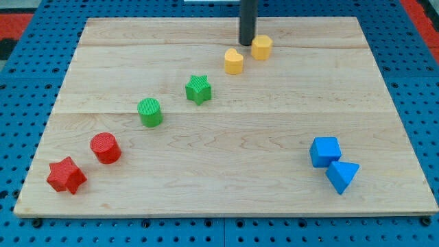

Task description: Move the yellow hexagon to the vertical top left of the blue cube

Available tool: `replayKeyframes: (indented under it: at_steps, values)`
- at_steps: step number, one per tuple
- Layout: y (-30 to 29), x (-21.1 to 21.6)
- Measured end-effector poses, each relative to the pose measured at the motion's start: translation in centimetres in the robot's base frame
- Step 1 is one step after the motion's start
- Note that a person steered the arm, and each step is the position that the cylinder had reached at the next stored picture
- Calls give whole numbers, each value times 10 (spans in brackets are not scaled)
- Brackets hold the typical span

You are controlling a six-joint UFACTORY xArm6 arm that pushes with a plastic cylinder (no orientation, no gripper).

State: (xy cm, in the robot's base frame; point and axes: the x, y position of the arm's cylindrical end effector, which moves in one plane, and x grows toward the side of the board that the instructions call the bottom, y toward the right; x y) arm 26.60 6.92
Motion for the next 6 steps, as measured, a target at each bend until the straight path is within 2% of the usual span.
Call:
replayKeyframes:
  at_steps: [1, 2, 3, 4, 5, 6]
  values:
    - [18, 0]
    - [7, 36]
    - [25, 84]
    - [65, 99]
    - [66, 43]
    - [61, 42]
